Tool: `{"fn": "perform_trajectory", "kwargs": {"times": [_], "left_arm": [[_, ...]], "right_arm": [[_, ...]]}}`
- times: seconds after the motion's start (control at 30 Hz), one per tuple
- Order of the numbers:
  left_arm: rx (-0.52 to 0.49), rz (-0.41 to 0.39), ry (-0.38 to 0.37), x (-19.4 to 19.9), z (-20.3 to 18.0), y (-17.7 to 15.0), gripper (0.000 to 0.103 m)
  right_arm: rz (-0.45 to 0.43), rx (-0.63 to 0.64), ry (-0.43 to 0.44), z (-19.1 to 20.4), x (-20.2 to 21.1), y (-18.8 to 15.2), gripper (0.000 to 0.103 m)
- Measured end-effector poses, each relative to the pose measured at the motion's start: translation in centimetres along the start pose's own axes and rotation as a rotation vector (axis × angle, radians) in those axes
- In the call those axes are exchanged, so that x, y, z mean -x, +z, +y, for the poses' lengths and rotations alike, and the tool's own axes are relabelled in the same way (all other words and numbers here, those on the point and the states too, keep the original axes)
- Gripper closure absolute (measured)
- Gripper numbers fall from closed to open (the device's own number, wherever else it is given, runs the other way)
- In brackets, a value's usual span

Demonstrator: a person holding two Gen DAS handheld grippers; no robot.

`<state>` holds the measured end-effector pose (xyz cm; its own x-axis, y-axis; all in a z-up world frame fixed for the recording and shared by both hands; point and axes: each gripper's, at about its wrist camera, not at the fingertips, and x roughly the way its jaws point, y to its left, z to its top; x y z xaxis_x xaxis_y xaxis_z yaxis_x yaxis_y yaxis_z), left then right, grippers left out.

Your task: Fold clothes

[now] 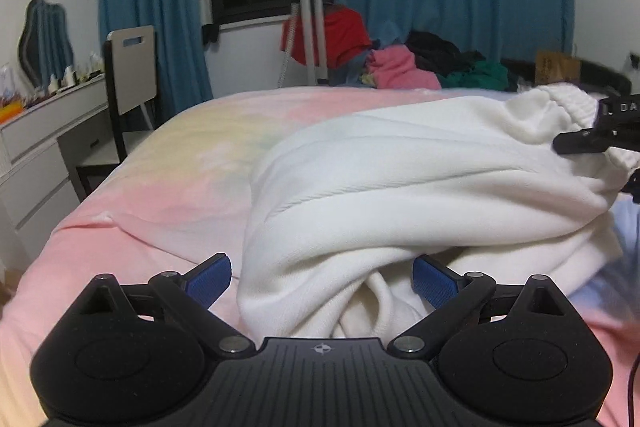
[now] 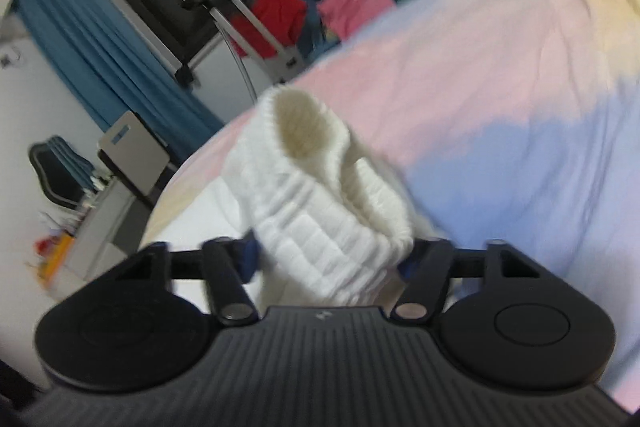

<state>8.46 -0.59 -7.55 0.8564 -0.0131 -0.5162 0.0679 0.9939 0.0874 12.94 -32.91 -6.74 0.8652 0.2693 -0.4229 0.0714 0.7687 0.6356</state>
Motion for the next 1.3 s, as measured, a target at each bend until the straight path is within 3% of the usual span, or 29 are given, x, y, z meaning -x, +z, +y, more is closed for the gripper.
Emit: {"fn": "perform_trajectory", "kwargs": {"times": [0.07,0.1,0.2,0.27,0.4,0.5,0.63,0.8,0.87,0.93,1.1,1.2,1.3], "left_arm": [[-0.004,-0.011,0.011,0.3,0.1,-0.1,0.005],[-0.008,-0.012,0.015,0.3,0.1,-0.1,0.005],[-0.004,-0.01,0.02,0.4,0.3,-0.3,0.005],[0.007,-0.007,0.02,0.3,0.5,-0.3,0.004],[0.034,0.001,0.013,0.1,1.1,-0.4,0.002],[0.005,-0.017,0.042,0.2,0.9,-0.7,0.001],[0.021,-0.01,0.044,0.0,1.3,-0.9,0.001],[0.06,0.007,0.029,-0.1,1.9,-0.8,0.001],[0.07,0.011,0.027,-0.1,2.0,-0.8,0.0],[0.097,0.026,0.019,-0.3,2.4,-0.8,0.0],[0.147,0.054,0.012,-0.6,2.8,-0.8,0.0],[0.177,0.079,0.008,-0.8,3.1,-0.7,0.0],[0.194,0.13,-0.019,-1.1,3.1,-0.2,0.001]], "right_arm": [[-0.039,0.017,0.029,0.5,0.7,0.8,0.065],[-0.059,0.026,0.044,0.8,1.0,1.2,0.067],[-0.12,0.053,0.077,1.2,1.9,2.6,0.067],[-0.147,0.08,0.03,0.6,1.9,3.1,0.067],[-0.114,0.027,-0.065,-3.1,0.2,2.1,0.067],[-0.107,-0.026,-0.071,-4.7,-0.4,1.1,0.056],[-0.074,-0.094,-0.084,-5.1,-0.4,0.9,0.02],[0.021,-0.209,-0.055,-6.2,-0.9,0.0,0.019],[0.065,-0.234,-0.054,-6.5,-1.4,-0.6,0.011],[0.108,-0.237,-0.037,-6.6,-2.0,-1.1,0.012],[0.148,-0.133,-0.029,-4.7,-3.0,-1.3,0.01],[0.115,-0.046,-0.018,-3.2,-2.2,-1.4,0.011],[0.116,-0.001,-0.048,-3.0,-2.1,-1.8,0.021]]}}
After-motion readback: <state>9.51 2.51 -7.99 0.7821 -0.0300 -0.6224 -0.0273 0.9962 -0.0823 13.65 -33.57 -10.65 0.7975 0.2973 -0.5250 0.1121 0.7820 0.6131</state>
